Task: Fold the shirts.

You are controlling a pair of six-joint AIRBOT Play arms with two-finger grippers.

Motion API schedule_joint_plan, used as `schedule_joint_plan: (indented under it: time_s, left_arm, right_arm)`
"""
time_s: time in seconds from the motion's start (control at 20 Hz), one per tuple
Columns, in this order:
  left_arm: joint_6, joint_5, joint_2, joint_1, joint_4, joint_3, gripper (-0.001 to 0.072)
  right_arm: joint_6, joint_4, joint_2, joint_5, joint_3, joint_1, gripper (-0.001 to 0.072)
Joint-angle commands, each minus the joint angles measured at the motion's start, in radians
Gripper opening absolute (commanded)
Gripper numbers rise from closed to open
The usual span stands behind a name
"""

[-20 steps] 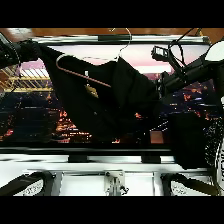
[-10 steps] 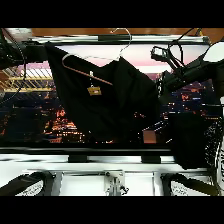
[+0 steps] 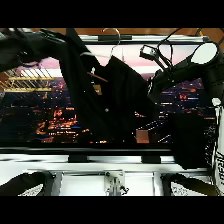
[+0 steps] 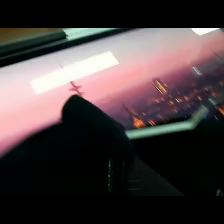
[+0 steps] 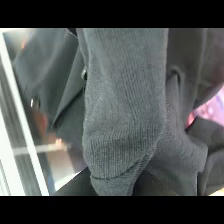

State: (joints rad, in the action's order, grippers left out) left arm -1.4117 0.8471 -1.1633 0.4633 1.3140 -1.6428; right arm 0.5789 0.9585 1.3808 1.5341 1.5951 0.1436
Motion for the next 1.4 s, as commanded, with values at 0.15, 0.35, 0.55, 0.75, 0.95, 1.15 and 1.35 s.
schedule_joint_plan:
  time_s: [0.15, 0.35, 0.55, 0.75, 0.95, 1.15, 1.35]
  left_arm:
    - [0.016, 0.091, -0.018, 0.191, 0.198, -0.006, 0.0049]
    - [0.013, 0.255, -0.025, 0.188, 0.353, -0.006, 0.0049]
    - [0.013, 0.227, -0.023, 0.19, 0.369, -0.007, 0.005]
    - [0.013, 0.218, -0.022, 0.19, 0.369, -0.011, 0.0051]
    - [0.013, 0.023, 0.0, 0.19, 0.369, -0.012, 0.0239]
    - [0.013, -0.205, 0.034, 0.189, 0.369, -0.012, 0.024]
    - [0.014, -0.215, 0.068, 0.183, 0.416, -0.012, 0.024]
  right_arm:
    - [0.148, -0.034, -0.001, -0.07, 0.087, 0.042, 0.0056]
    - [0.228, 0.009, -0.001, -0.077, 0.272, 0.04, 0.0056]
    - [0.302, 0.001, -0.002, -0.059, 0.356, 0.04, 0.0056]
    - [0.313, -0.001, -0.003, -0.064, 0.359, 0.04, 0.0056]
    - [0.338, -0.015, -0.003, -0.084, 0.359, 0.04, 0.0055]
    - [0.337, -0.033, -0.003, -0.138, 0.359, 0.04, 0.0055]
    - [0.32, -0.043, -0.015, -0.221, 0.359, 0.04, 0.0055]
